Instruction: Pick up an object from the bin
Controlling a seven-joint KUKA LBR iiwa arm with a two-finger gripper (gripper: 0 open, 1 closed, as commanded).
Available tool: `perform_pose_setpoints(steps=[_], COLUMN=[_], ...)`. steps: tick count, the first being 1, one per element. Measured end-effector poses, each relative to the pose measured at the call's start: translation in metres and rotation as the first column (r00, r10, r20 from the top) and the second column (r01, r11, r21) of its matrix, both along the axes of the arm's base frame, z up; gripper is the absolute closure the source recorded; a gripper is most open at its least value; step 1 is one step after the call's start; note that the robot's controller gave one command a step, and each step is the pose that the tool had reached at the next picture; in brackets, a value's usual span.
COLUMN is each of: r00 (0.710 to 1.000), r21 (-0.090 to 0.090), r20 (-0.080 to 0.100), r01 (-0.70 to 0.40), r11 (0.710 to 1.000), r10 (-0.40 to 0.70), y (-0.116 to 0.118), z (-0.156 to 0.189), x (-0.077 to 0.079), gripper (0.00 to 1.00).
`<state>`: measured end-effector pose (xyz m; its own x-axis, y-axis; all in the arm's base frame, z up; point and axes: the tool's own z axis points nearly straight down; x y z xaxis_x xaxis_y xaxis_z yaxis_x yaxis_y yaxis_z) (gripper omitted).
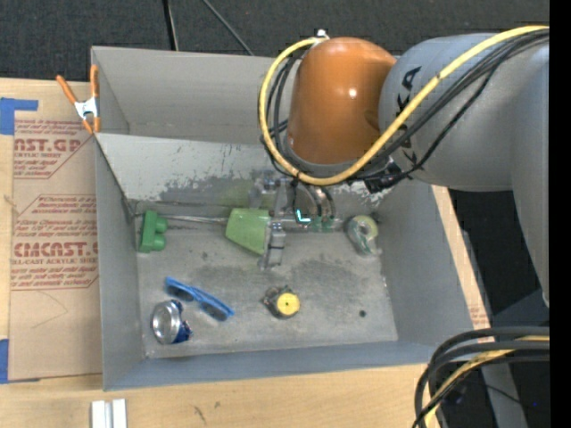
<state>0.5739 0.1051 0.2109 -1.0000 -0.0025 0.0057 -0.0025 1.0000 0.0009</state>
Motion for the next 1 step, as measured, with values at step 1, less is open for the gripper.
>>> perform_pose_setpoints(steps=[1], r00=[0.967], r21=[0.000], r20=[0.002], r01=[-0.256], r11=[0.967], r10=[0.256], y=[-0.0089], z=[-0.0598], x=[-0.0205], gripper=[0.00])
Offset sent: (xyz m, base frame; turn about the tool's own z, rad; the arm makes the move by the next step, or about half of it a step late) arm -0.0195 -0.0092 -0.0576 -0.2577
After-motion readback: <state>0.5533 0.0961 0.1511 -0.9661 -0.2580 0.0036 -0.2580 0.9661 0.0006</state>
